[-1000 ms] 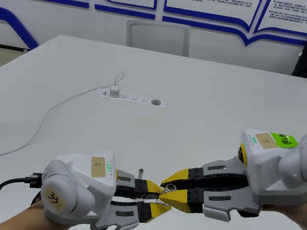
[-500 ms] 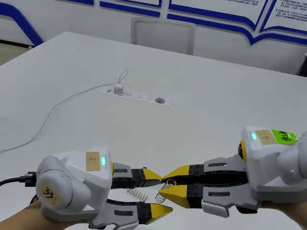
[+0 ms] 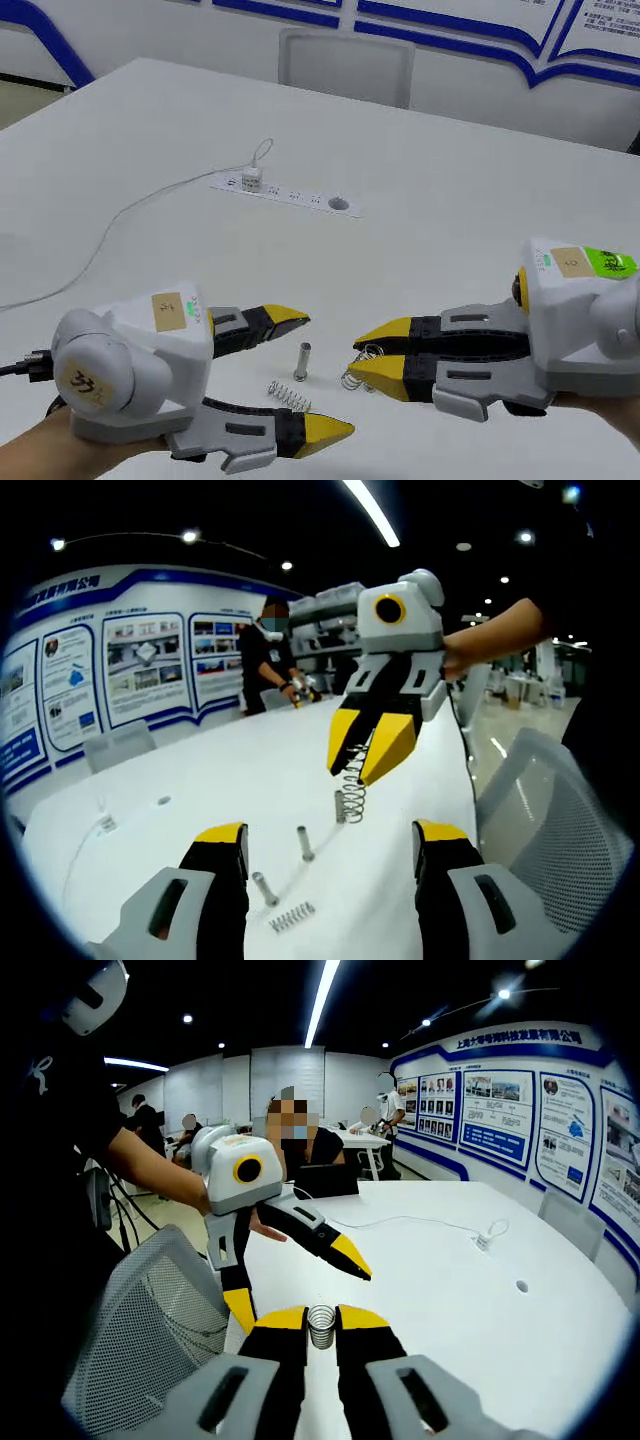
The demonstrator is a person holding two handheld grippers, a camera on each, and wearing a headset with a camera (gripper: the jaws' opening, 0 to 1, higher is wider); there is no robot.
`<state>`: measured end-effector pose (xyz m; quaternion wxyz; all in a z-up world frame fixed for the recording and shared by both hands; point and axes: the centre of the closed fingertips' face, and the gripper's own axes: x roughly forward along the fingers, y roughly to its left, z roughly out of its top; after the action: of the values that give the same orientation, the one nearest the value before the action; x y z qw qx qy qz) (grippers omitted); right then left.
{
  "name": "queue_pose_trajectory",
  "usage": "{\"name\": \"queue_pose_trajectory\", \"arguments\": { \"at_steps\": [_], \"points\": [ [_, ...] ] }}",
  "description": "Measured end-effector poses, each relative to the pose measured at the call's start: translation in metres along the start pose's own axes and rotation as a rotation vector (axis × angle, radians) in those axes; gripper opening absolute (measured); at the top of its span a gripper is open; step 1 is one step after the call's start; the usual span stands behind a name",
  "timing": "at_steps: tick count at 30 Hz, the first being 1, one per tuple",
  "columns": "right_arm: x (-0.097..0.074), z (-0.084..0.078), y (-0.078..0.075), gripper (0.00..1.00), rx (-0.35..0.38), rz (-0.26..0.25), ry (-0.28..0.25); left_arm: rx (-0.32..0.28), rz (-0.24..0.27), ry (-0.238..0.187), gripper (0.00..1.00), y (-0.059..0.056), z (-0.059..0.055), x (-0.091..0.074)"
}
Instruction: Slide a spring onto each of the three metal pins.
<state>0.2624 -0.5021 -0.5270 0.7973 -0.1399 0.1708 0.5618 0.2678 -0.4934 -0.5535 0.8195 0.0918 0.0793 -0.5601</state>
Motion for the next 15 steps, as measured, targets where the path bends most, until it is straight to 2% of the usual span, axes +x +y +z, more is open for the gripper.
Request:
{"name": "queue_pose_trajectory", "arguments": {
  "at_steps": [2, 7, 11, 14, 15],
  "points": [
    [-0.001, 0.000, -0.005, 0.11, 0.002, -0.012, 0.000, -0.006, 0.014, -0.003, 0.74, 0.003, 0.000, -0.002],
    [-0.006, -0.003, -0.018, 0.11, 0.015, -0.054, 0.002, -0.016, 0.055, 0.009, 0.81, 0.014, -0.004, -0.008],
    [-0.010, -0.006, -0.030, 0.11, 0.033, -0.091, 0.002, -0.054, 0.086, 0.015, 0.90, 0.024, -0.009, -0.016],
    [-0.012, -0.006, -0.040, 0.11, 0.059, -0.126, -0.004, -0.063, 0.104, 0.019, 0.92, 0.029, -0.011, -0.022],
    [-0.012, -0.009, -0.043, 0.11, 0.061, -0.138, 0.010, -0.068, 0.110, 0.017, 0.93, 0.031, -0.011, -0.024]
  ]
}}
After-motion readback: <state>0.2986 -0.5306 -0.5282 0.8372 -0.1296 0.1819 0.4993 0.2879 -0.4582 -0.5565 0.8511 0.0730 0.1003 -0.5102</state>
